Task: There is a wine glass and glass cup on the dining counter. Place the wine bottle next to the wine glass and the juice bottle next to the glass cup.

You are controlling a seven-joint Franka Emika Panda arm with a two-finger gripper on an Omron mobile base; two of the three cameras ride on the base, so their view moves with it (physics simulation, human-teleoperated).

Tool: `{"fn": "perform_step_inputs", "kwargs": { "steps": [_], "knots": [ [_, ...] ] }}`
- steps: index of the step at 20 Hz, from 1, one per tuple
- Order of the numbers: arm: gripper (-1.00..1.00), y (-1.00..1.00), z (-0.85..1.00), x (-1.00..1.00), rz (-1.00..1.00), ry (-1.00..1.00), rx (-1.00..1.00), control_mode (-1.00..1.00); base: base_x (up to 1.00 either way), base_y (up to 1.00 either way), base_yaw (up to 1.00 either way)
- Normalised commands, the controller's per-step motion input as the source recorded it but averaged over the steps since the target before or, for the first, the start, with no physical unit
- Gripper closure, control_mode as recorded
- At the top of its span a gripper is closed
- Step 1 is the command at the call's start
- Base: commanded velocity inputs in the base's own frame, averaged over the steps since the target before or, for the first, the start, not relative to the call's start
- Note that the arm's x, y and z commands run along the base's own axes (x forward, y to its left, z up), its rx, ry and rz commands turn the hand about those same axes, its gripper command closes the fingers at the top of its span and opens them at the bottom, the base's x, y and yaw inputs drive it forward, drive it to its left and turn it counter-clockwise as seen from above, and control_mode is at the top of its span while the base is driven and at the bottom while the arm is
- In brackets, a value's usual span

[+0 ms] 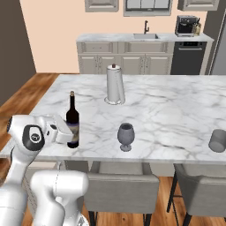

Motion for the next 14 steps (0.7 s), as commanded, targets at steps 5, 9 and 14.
{"fn": "perform_step_inputs", "kwargs": {
  "steps": [5,9,14],
  "knots": [
    [1.00,-0.04,0.00,0.29,-0.15,0.00,0.00,-1.00,0.00,0.00,0.00],
    [1.00,-0.03,-0.06,0.13,-0.24,0.00,0.00,-1.00,0.00,0.00,0.00],
    [1.00,-0.08,-0.11,0.09,-0.24,0.00,0.00,-1.00,0.00,0.00,0.00]
  ]
}}
